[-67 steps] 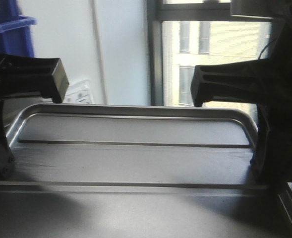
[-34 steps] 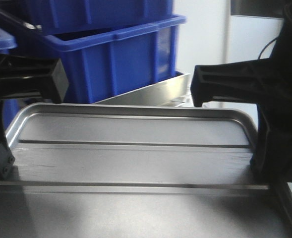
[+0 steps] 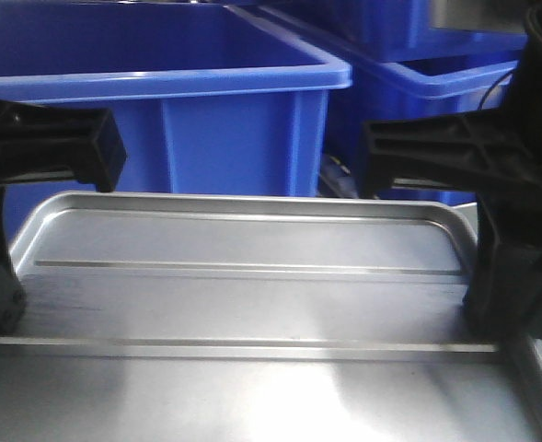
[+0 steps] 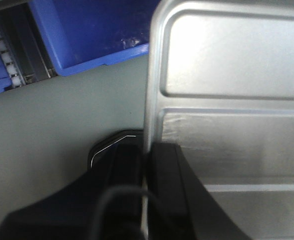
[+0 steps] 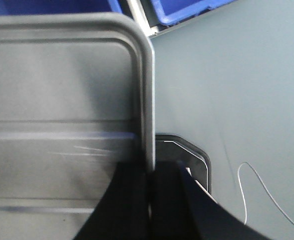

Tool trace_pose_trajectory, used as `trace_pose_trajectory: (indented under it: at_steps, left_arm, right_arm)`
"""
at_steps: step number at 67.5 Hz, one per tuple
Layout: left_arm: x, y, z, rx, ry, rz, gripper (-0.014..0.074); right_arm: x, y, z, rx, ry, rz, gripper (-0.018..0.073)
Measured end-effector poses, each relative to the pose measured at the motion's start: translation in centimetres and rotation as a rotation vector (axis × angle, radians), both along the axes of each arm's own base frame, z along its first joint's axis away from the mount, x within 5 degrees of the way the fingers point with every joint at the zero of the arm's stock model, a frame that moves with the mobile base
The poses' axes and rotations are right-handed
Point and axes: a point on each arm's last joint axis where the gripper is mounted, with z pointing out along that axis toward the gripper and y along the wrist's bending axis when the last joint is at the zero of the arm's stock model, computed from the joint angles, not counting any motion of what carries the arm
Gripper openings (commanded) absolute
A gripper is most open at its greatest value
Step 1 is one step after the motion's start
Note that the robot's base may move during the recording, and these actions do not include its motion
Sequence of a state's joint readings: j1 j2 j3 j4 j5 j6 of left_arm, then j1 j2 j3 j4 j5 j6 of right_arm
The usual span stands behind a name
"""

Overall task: Grab silver tray and place in blue box
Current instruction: 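Hold the tray level in both grippers while the base drives to the blue bin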

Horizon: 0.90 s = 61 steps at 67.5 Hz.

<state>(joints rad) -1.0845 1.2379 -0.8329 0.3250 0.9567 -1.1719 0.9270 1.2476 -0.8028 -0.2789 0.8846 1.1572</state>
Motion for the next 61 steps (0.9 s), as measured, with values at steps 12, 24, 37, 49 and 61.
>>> trace_pose_trajectory:
  at_steps: [12,24,37,49,61]
  left_arm:
    - [0.00,0.00,0.00,0.000,0.000,0.000,-0.0008]
    - [0.00,0.00,0.00,0.000,0.000,0.000,-0.0008]
    - [0.00,0.00,0.00,0.000,0.000,0.000,-0.0008]
    - [0.00,0.00,0.00,0.000,0.000,0.000,-0.0008]
    - [0.00,0.00,0.00,0.000,0.000,0.000,-0.0008]
  right_arm:
    - [0.01,0.01,0.01,0.002,-0.001,0.000,0.0054]
    - [0.01,0.01,0.01,0.002,-0.001,0.000,0.0054]
    - [0.01,0.03,0.01,0.003,-0.002,0.001,0.0054]
    - [0.01,0.03,0.01,0.003,-0.002,0.001,0.0054]
    - [0.01,0.01,0.01,0.002,-0.001,0.000,0.0054]
